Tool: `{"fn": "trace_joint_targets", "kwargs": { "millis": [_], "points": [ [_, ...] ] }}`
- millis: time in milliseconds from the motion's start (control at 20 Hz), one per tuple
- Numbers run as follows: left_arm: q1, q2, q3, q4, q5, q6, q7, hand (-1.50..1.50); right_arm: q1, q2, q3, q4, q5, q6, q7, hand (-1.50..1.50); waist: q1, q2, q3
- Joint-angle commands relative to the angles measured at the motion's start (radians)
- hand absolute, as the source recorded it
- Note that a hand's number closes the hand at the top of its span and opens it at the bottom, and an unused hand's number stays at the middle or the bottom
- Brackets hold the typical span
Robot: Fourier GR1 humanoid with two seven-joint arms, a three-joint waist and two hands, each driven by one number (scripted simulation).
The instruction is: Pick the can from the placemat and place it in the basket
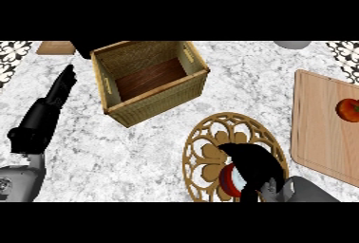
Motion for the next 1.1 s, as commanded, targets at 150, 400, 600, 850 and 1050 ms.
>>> {"fn": "trace_joint_targets", "kwargs": {
  "millis": [150,400,600,850,1050],
  "points": [
    [0.007,-0.002,0.033,0.004,-0.007,-0.047,-0.007,0.00,0.044,0.084,-0.049,0.121,0.110,0.044,-0.065,1.50,0.003,0.004,0.003],
    [-0.039,-0.030,0.035,0.014,-0.018,-0.031,0.019,0.00,0.052,0.108,-0.008,0.144,0.213,0.044,-0.130,1.50,0.002,0.005,0.003],
    [-0.052,-0.049,0.045,0.126,-0.054,-0.020,-0.084,0.00,0.044,0.122,-0.015,0.125,0.287,0.052,-0.147,1.50,-0.004,0.006,0.003],
    [0.012,-0.016,0.066,0.041,-0.034,-0.033,-0.024,0.00,0.111,0.162,-0.122,0.088,0.388,-0.107,0.210,1.50,-0.042,-0.012,-0.001],
    [0.024,-0.010,0.089,0.036,-0.023,-0.023,0.000,0.00,0.147,0.157,-0.262,0.127,0.496,-0.230,0.400,1.50,-0.102,-0.033,-0.006]
  ]
}}
